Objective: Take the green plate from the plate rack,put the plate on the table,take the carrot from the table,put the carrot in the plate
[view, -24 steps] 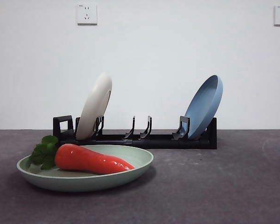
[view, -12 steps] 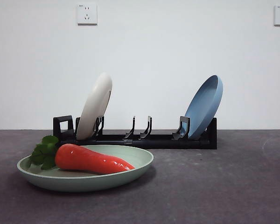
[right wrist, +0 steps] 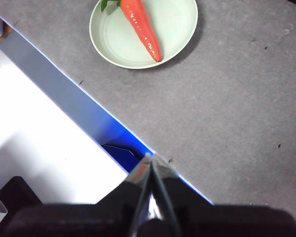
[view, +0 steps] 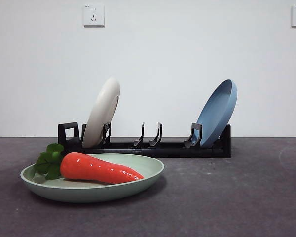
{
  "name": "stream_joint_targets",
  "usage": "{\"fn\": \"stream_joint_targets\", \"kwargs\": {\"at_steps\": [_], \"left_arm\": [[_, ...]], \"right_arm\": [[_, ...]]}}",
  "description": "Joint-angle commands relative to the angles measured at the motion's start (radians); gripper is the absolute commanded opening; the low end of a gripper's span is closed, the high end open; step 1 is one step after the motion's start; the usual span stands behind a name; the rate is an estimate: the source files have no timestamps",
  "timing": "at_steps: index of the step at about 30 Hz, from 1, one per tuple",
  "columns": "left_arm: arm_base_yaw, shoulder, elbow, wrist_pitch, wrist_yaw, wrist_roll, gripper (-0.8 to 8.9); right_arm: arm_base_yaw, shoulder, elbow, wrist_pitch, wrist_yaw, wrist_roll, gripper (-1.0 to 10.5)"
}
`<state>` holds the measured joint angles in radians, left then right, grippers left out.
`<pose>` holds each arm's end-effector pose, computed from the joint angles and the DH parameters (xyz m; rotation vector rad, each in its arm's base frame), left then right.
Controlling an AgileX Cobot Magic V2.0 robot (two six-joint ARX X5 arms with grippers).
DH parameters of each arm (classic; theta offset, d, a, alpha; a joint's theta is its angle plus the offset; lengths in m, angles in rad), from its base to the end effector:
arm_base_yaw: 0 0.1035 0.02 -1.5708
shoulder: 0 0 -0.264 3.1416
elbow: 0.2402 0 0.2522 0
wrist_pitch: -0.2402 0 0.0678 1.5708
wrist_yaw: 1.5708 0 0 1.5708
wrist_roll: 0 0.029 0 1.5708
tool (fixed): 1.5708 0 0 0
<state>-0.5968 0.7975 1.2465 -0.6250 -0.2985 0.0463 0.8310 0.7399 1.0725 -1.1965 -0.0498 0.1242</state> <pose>0.1076 -0.0628 0.4361 0.1223 0.1524 -0.3013 0.0662 0.0747 0.3446 -0.2294 0.8708 0.7689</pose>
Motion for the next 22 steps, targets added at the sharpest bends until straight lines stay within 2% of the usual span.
{"fn": "stream_joint_targets", "kwargs": {"at_steps": [1, 5, 10, 14, 22], "left_arm": [[0.198, -0.082, -0.119, 0.208, 0.095, 0.029, -0.03], [0.375, -0.216, -0.304, 0.353, 0.124, 0.028, -0.03], [0.530, -0.397, -0.557, 0.397, 0.119, 0.028, -0.03], [0.616, -0.523, -0.752, 0.435, 0.119, 0.012, -0.03], [0.706, -0.735, -1.055, 0.438, 0.120, -0.099, -0.03]], "right_arm": [[0.001, -0.002, -0.005, 0.006, 0.003, 0.010, 0.0], [0.001, -0.002, -0.005, 0.006, 0.003, 0.010, 0.0], [0.001, -0.002, -0.005, 0.006, 0.003, 0.010, 0.0], [0.001, -0.002, -0.005, 0.006, 0.003, 0.009, 0.0], [0.001, -0.002, -0.005, 0.006, 0.003, 0.009, 0.0]]}}
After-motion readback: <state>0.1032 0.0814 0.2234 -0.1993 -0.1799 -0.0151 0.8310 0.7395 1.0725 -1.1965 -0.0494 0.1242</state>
